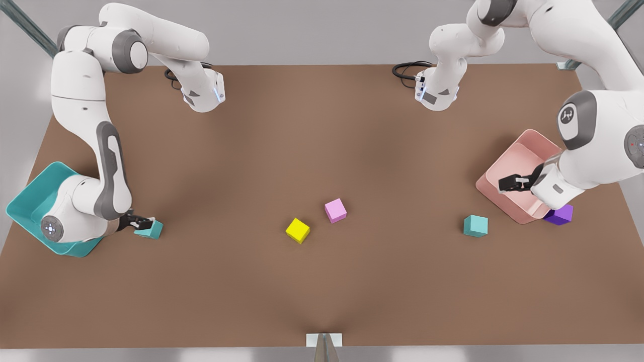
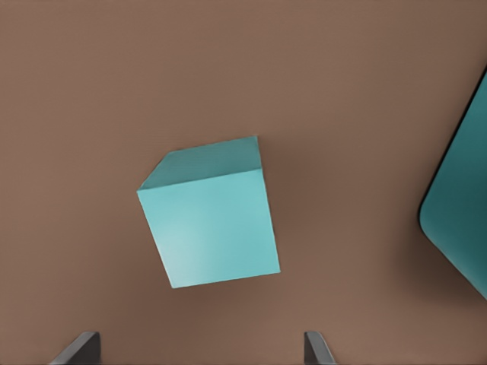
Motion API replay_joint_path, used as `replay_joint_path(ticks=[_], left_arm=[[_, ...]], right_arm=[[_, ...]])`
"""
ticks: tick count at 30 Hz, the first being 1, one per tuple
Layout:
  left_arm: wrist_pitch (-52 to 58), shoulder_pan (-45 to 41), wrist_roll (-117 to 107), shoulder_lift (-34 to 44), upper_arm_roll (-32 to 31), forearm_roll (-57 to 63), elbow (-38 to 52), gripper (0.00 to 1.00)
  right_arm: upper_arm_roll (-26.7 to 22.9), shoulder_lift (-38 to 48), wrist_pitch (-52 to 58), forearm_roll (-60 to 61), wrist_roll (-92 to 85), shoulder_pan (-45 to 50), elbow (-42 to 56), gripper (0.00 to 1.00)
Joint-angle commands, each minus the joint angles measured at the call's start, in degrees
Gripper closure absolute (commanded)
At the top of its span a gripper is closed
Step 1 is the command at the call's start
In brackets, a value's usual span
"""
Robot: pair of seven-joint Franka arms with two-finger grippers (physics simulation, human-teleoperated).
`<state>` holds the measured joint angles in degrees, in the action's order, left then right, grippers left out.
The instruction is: Stack the two blue cubes on top of each other
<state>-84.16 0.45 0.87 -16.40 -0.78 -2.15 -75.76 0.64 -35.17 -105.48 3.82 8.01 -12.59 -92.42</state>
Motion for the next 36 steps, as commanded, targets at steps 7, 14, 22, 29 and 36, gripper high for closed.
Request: replay_joint_path(ticks=[7, 14, 22, 29, 36], left_arm=[[-0.22, 0.08, -1.04, -0.65, -0.28, 0.57, -0.79, 0.0], [-0.74, 0.26, -1.48, -1.09, -0.1, 0.57, -1.32, 0.0], [-0.65, 0.52, -1.66, -1.01, -0.19, 2.77, -1.93, 0.0], [-0.83, 0.78, -2.28, -1.18, -0.19, 2.06, -1.58, 0.0], [-0.39, 1.05, -0.34, -1.18, -0.19, 2.33, -1.58, 0.0]], right_arm=[[-0.2, -0.95, -9.21, 0.14, 1.57, -0.86, -2.24, 0.0], [-0.11, -2.89, -10.1, 0.14, 0.17, -0.77, -2.15, 0.0], [0.33, -3.68, -10.1, 0.14, -0.8, -0.68, -2.59, 0.0], [0.41, -4.12, -14.14, 0.14, -0.89, -0.5, -4.97, 0.0], [2.61, -2.01, -9.4, 0.23, -1.68, -0.59, -4.26, 0.77]])
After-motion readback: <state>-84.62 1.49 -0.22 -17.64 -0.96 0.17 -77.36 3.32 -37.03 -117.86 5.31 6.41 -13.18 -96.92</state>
